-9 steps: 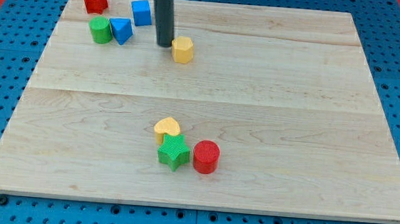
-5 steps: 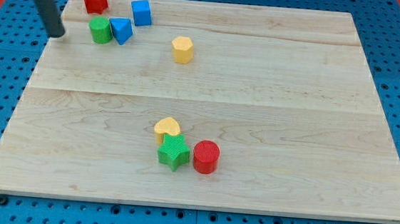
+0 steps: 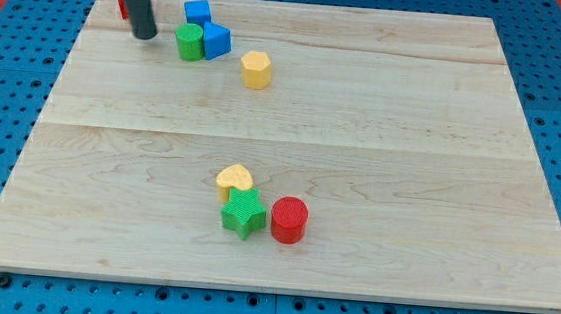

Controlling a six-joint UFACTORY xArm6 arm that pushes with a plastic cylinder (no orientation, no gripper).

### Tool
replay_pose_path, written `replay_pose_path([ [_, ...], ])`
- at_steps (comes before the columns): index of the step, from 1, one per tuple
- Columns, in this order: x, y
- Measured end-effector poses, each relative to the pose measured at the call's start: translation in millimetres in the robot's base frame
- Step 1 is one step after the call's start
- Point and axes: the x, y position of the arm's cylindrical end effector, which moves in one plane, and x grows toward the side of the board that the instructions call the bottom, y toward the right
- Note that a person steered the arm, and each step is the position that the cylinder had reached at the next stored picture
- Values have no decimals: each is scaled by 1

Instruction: Place the green circle to the center of the board

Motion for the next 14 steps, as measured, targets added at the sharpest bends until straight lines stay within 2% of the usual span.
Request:
replay_pose_path([
  [2, 29, 48],
  [4, 97, 67],
  [5, 94, 46],
  [6, 39, 44],
  [7, 6, 46],
  [8, 35, 100],
  [9, 73, 87],
  [10, 91, 125],
  [11, 93, 82],
  [12, 96, 69],
  [13, 124, 57],
  [14, 145, 14],
])
